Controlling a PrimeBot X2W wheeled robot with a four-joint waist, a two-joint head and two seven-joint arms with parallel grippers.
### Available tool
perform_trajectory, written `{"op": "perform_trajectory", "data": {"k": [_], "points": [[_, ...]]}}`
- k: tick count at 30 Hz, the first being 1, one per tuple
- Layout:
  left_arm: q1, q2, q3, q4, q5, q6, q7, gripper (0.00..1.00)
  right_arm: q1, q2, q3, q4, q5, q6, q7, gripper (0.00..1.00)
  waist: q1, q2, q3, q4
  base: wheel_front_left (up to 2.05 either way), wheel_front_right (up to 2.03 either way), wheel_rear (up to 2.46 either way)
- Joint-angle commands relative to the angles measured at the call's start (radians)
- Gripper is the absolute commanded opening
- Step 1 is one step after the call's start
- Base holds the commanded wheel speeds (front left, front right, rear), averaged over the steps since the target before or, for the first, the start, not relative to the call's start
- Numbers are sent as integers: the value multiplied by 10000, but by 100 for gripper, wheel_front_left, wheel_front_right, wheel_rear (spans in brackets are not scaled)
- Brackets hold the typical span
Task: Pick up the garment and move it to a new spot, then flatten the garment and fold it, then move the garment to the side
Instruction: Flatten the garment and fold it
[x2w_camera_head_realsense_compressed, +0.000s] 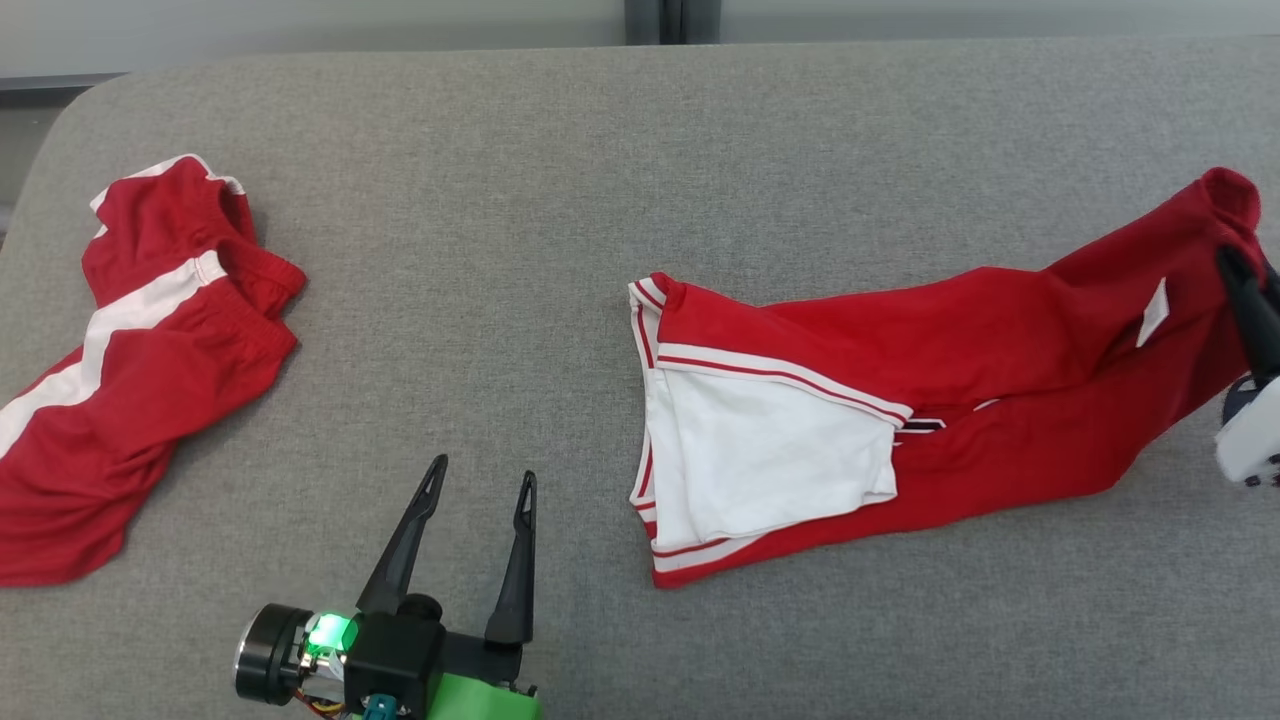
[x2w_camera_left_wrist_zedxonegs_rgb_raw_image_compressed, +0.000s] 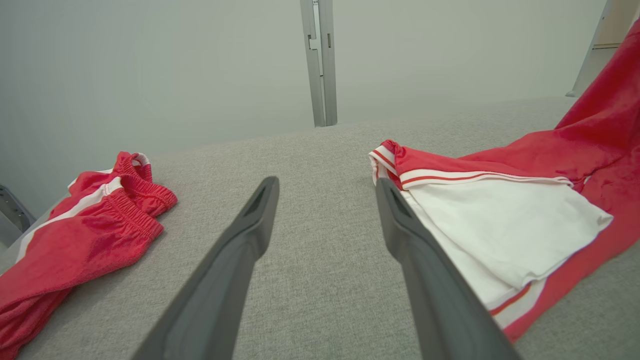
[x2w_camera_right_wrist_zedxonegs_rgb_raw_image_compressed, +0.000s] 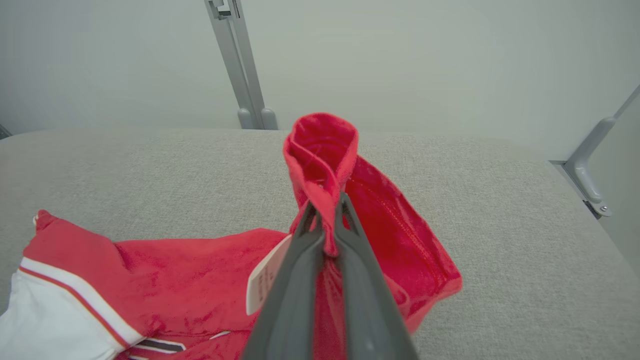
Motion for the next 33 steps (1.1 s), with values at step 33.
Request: {"op": "perform_trajectory", "data": {"k": [33], "points": [[-510,-230,-316,351,-282,-139,-1,100,-719,2396,4139,-1693,-448,-6,2210,0,0,0,181,1957,0,0,0]]}}
